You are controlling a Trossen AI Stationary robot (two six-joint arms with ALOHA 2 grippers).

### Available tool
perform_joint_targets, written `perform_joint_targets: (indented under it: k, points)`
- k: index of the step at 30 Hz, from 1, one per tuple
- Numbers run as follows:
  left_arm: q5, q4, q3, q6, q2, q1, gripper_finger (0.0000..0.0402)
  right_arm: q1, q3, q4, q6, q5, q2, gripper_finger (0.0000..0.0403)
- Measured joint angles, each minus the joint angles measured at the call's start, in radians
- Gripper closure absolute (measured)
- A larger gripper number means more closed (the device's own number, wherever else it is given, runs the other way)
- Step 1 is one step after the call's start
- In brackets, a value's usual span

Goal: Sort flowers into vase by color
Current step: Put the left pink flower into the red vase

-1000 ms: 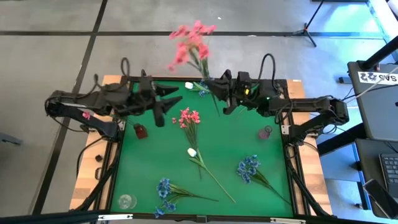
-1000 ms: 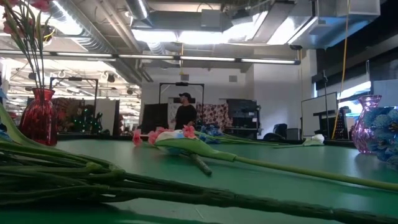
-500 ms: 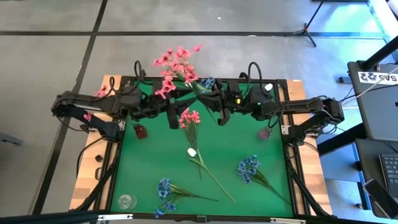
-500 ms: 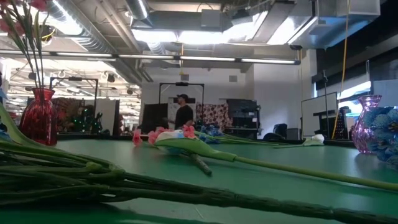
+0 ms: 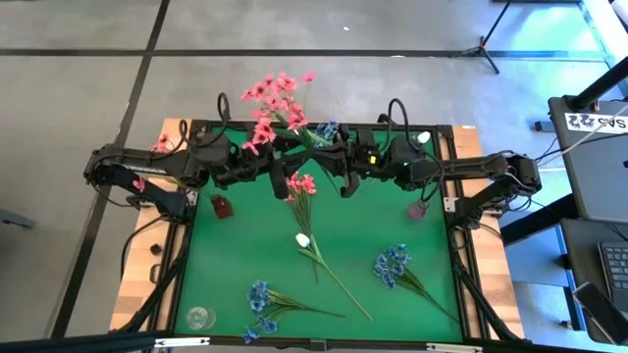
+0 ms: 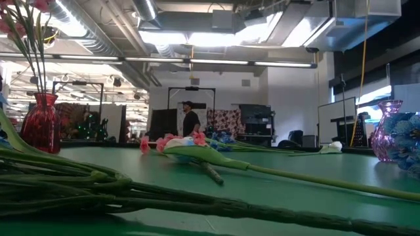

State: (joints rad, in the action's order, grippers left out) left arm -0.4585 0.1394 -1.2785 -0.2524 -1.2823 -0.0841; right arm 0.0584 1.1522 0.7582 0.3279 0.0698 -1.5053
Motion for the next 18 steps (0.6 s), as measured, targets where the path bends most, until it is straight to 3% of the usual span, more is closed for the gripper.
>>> perform_joint_targets:
  k: [7, 18]
  points:
    - [0.006, -0.005, 0.000, 0.000, 0.000, 0.000, 0.0184, 0.000, 0.000, 0.001, 0.000, -0.001, 0.000, 0.0395]
    - [0.007, 0.003, 0.000, 0.000, 0.000, 0.000, 0.0229, 0.000, 0.000, 0.000, -0.021, -0.002, 0.000, 0.0394]
